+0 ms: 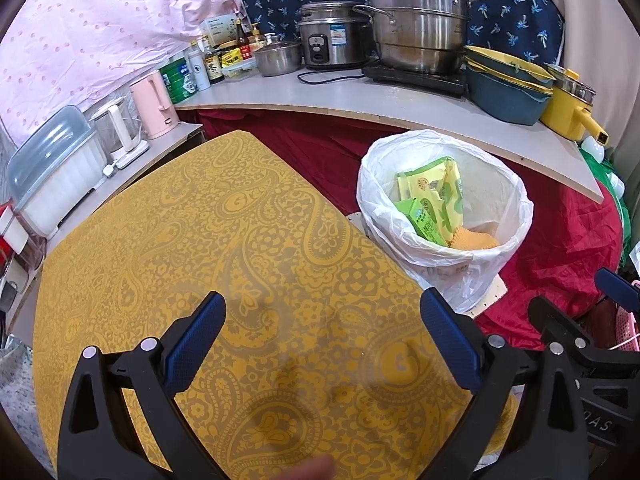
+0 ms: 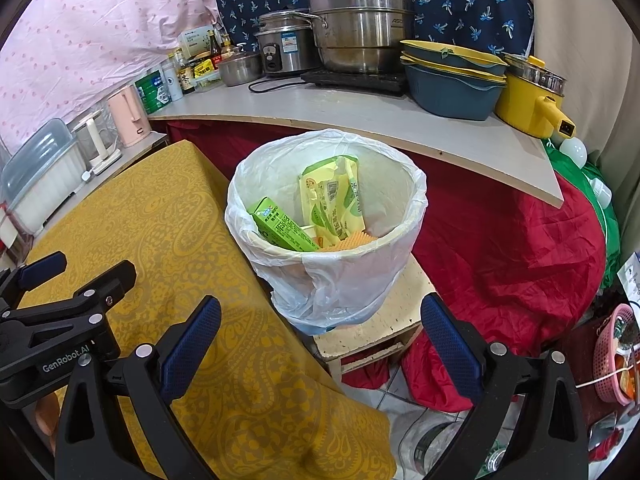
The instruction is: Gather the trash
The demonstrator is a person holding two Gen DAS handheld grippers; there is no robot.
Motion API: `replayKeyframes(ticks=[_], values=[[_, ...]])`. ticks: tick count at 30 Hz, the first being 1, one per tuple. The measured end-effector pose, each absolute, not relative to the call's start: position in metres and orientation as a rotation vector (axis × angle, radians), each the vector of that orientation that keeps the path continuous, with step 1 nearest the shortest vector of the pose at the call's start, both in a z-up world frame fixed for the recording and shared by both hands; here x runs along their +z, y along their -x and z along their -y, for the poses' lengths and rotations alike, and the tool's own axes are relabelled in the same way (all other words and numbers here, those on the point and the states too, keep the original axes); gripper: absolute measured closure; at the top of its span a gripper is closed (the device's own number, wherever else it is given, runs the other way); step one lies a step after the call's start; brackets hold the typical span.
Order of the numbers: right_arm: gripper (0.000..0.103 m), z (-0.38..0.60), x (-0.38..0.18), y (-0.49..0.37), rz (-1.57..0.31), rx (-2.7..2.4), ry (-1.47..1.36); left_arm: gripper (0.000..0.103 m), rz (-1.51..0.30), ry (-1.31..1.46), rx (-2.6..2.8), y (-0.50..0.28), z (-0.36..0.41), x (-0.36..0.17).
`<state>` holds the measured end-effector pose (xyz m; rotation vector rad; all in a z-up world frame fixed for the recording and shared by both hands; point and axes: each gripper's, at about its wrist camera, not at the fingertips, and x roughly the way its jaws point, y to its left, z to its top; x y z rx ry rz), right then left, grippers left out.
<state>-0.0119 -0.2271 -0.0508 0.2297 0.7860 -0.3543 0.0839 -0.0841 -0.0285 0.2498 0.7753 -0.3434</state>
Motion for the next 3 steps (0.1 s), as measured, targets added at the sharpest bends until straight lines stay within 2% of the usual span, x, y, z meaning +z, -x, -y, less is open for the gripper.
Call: replayKeyframes(ticks=[3], values=[[0.007, 0.2284, -0.0546, 0.0115, -0.789, -0.355, -0.234, 0.010, -0.778, -0.255, -0.350, -0.0864, 0.0846, -0.0292]])
